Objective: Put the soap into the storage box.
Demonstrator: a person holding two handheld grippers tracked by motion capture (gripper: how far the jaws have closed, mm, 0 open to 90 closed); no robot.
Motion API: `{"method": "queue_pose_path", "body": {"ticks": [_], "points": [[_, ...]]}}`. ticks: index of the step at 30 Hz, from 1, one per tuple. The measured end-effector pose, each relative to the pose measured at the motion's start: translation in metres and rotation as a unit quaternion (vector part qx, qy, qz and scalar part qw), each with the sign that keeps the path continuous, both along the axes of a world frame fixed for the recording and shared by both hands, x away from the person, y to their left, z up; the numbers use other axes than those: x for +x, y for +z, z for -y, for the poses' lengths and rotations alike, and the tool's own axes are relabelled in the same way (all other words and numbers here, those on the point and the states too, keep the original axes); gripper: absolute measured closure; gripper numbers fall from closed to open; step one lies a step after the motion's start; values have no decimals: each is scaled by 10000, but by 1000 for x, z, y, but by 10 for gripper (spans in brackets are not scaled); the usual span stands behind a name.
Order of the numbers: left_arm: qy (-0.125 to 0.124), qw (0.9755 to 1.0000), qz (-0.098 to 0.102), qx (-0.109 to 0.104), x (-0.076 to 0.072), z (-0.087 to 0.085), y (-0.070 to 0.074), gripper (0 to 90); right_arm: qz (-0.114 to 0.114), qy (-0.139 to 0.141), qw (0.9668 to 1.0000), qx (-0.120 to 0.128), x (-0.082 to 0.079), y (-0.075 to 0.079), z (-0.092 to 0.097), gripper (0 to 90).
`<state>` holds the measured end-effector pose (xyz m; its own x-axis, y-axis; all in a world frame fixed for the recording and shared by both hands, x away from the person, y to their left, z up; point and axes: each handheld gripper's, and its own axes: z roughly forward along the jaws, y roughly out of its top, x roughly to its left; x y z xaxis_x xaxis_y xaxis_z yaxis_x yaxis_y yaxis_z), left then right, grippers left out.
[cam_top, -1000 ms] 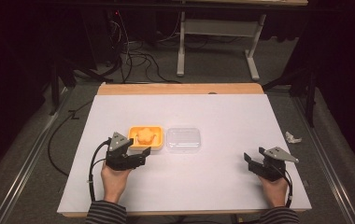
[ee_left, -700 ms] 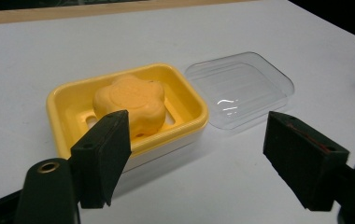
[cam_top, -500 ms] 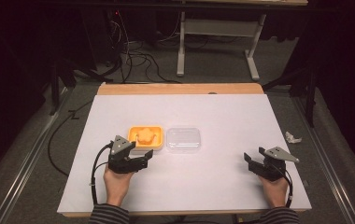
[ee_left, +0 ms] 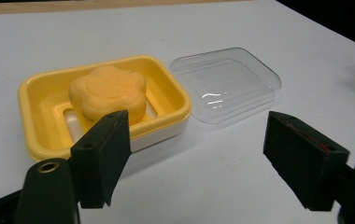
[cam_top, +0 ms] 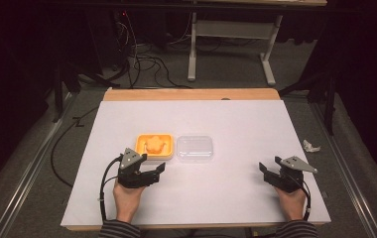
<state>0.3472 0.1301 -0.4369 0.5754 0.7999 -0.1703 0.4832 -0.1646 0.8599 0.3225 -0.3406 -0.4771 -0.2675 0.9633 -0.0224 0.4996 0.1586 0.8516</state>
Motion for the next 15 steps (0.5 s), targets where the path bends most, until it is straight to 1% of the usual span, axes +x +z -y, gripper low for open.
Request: {"method": "queue_pose_path", "body": {"ticks": [3,5,10,15], "points": [[-52,10000,-15,33,1,1,-1,235,-7,15,10000,4,0,0,0,327],[-92,9999,-82,75,4,2,-3,234,0,9,10000,-3,0,0,0,327],[-148,9997,-58,180,2,8,-6,234,8,6,10000,8,0,0,0,326],[-212,9995,-96,223,1,13,-10,232,4,8,10000,8,0,0,0,327]]}}
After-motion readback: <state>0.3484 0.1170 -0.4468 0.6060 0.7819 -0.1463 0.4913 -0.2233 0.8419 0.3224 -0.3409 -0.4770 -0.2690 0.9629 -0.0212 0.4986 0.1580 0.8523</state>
